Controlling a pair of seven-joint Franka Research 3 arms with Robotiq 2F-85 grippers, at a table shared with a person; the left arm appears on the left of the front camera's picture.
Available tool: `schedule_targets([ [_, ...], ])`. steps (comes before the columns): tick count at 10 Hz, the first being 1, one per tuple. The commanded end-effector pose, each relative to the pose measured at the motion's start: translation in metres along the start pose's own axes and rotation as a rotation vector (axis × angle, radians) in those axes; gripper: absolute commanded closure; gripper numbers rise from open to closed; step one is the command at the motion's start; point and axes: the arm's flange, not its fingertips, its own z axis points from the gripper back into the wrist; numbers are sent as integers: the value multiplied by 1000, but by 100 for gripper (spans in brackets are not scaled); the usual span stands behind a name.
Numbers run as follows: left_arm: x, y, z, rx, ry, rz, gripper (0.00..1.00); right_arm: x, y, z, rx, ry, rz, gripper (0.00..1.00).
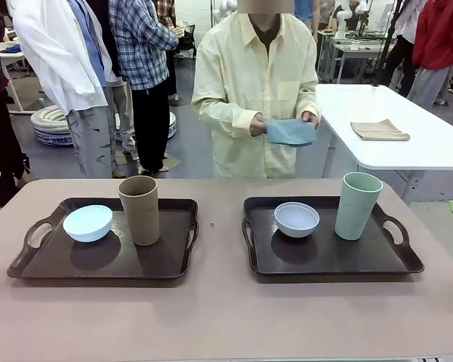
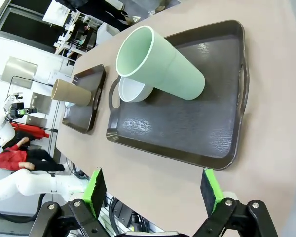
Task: Set up a tray with a mat and arrange the tableware.
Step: Pick up the Picnic Bowl and Reusable plastic cup from the Handle tray in front of the human's position and hold them in the air.
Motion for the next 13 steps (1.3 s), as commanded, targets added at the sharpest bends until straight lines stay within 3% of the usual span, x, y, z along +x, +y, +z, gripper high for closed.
schedule_targets([
  [1, 2, 2, 1, -21, -13, -22, 0, 2, -2, 0, 24, -11, 5, 0],
  [13, 2, 2, 1, -21, -13, -22, 0, 2, -2, 0, 24, -11, 5, 0],
])
